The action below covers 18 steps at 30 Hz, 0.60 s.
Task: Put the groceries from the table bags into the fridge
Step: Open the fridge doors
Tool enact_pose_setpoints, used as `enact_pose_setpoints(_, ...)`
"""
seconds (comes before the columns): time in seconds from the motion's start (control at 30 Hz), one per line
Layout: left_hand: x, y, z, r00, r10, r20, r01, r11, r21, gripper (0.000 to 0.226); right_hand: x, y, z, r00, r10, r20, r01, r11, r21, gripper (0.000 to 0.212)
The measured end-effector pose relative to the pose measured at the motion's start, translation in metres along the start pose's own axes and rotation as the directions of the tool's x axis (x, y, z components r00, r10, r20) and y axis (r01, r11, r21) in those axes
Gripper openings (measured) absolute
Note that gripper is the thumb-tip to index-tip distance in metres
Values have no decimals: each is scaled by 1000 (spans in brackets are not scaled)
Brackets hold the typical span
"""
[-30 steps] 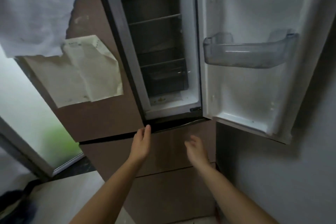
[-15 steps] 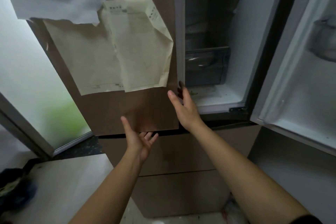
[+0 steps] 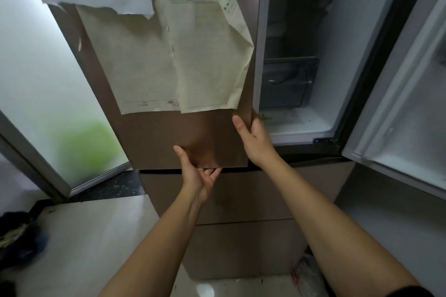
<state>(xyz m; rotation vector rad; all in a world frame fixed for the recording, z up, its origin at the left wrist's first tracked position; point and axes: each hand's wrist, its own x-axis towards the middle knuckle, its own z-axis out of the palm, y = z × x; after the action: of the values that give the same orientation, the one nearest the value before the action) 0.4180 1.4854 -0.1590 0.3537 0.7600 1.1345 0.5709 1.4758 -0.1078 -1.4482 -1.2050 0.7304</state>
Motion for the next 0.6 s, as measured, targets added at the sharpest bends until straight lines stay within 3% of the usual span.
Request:
enact_pose_setpoints(0.2,-9,0,7,997,39,-69,-35,998,61,103,-14,-13,-14,995,14,101,-10,999,-32,74)
enact_pose_setpoints(0.33,-27,-3,4,986,66,-155,-51,994,99,100,-48,-15,-19,993,-52,109,73,978,-194,104)
enact_pose_setpoints(0.4,-42,0,-2,979,61,-197,-32,989,144,93,-72,-13,-19,991,-90,98,112,962,-250,109)
enact_pose_setpoints(0.53,-84,12,-14,960,58,-272,16,965,261,89,-108,-8,-15,971,-220,96,235,953,-191,106)
enact_pose_setpoints(0.6,-100,23,-20,925,211,-315,-58,900,431,93,-113,-11,-14,965,-241,99,249,965,-76,93)
